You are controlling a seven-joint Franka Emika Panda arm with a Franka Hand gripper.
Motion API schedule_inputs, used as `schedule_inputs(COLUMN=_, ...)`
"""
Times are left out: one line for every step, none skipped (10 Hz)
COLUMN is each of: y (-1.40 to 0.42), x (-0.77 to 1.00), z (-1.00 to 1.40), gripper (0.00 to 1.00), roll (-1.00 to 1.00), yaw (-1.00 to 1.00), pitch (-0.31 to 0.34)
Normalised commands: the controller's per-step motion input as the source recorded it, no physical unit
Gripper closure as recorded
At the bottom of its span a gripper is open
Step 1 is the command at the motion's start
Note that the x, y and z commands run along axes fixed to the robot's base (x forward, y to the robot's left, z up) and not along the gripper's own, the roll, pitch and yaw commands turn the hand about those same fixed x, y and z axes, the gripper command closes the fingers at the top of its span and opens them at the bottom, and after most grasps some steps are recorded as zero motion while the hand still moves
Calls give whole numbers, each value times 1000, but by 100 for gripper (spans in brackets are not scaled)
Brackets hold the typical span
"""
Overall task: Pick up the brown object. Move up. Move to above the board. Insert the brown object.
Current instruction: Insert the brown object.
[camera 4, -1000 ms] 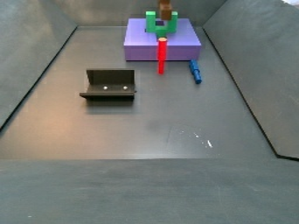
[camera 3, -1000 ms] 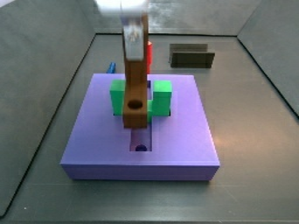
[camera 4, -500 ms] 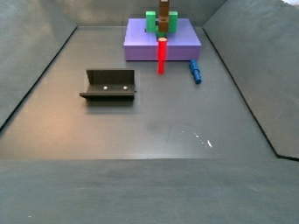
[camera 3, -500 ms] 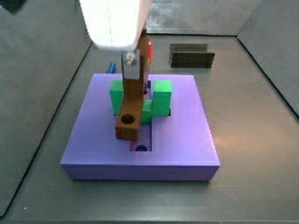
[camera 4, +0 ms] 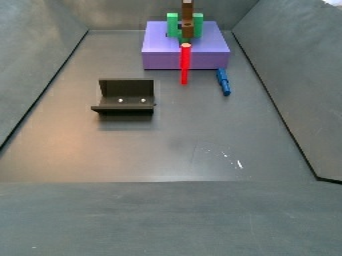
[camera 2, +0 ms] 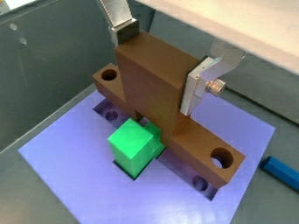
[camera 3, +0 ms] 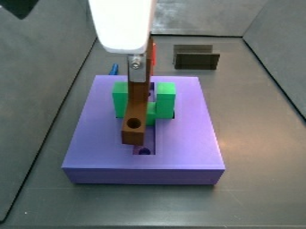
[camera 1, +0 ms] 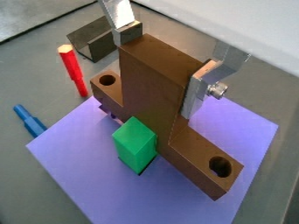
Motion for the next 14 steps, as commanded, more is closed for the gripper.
schedule_inputs(y=0, x=334, z=-120, gripper=100, roll=0, yaw=0, pitch=3)
schedule_inputs(y=0, x=166, z=-166, gripper=100, roll=0, yaw=0, pitch=0)
schedule_inputs(y=9, x=0, z=-186, gripper=100, roll=0, yaw=0, pitch=0)
schedule_inputs(y=49, x=-69, z=-209, gripper=100, roll=27, yaw=17, pitch=-14)
schedule_inputs(y=14, x=-31, z=-243, gripper=100, roll=111, yaw=169, pitch=-13)
schedule_inputs(y=0, x=0, z=-226, gripper=100, roll=40, yaw=123, pitch=0)
schedule_inputs(y=29, x=-97, z=-263, gripper=100, roll=37, yaw=137, pitch=-10)
schedule_inputs(y=0, x=0, z=-203, gripper=100, roll=3, yaw=203, pitch=-19)
schedule_inputs(y=6, x=0, z=-143, gripper=100, roll=0, yaw=123, pitch=-11)
schedule_inputs(y=63, x=0, z=-174, gripper=100, roll=0, yaw=86, pitch=-19)
schedule_inputs(y=11, x=97, z=-191, gripper=100, roll=64, yaw=251, pitch=-17)
schedule_inputs(y=0, x=0, z=-211, gripper=100, roll=0, yaw=86, pitch=-21)
schedule_inputs(y=0, x=0, z=-183, gripper=100, roll=-16, yaw=0, pitch=-17)
schedule_inputs(y=0, x=0, z=-131, gripper=100, roll=-16, yaw=0, pitch=-3)
